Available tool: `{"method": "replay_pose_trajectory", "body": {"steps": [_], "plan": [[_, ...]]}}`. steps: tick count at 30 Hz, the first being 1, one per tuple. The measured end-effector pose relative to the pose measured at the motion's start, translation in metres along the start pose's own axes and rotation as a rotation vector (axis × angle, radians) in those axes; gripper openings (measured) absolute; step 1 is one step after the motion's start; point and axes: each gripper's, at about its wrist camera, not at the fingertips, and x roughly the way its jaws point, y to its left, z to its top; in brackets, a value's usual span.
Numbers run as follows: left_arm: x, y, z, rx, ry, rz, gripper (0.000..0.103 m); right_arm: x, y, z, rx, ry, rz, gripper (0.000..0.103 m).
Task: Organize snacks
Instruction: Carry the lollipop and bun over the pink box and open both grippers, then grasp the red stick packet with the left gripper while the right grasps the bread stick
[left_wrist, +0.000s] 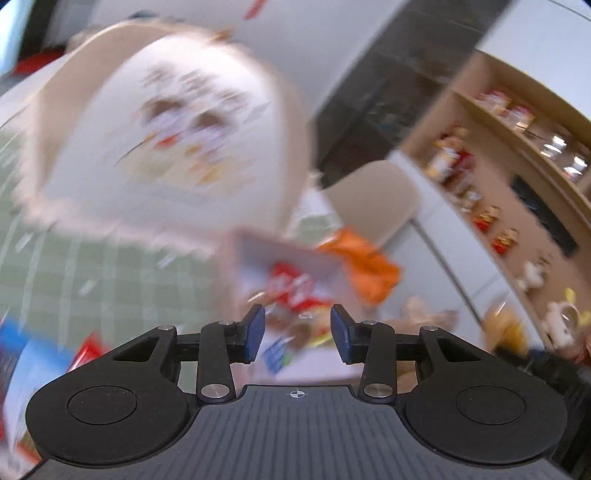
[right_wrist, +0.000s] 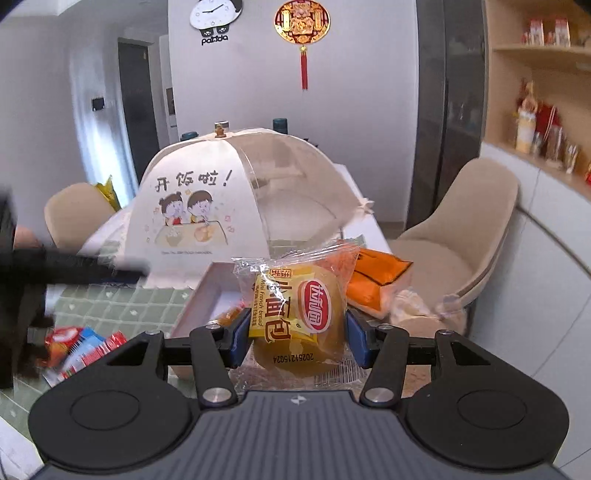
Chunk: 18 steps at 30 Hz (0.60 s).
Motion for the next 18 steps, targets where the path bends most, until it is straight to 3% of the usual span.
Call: {"method": "replay_pose_trajectory", "body": {"steps": [3, 4, 5, 7, 10, 14, 18], "plan": [[-0.003, 0.031, -0.008, -0.076, 0.007, 0.066, 0.043, 0.038, 0.007, 0.038, 0.031, 0.001, 0.062, 0.054], [-0.007, 0.039, -0.007, -0.082, -0.007, 0.088, 0.043, 0.051, 0.011, 0.048, 0.037, 0.019, 0.075, 0.060], [-0.013, 0.045, -0.007, -0.085, -0.025, 0.119, 0.043, 0.069, 0.016, 0.058, 0.041, 0.040, 0.079, 0.066], [-0.028, 0.058, -0.006, -0.098, -0.055, 0.185, 0.043, 0.092, 0.029, 0.066, 0.030, 0.057, 0.037, 0.067], [-0.053, 0.082, -0.012, -0.111, -0.059, 0.264, 0.043, 0.101, 0.052, 0.049, -0.007, 0.074, 0.111, 0.068], [-0.047, 0.098, -0.040, -0.076, 0.076, 0.288, 0.043, 0.121, 0.088, 0.004, -0.055, 0.177, 0.198, 0.070], [-0.028, 0.087, -0.076, 0.002, 0.185, 0.282, 0.043, 0.139, 0.114, -0.035, -0.072, 0.297, 0.251, 0.070]]}}
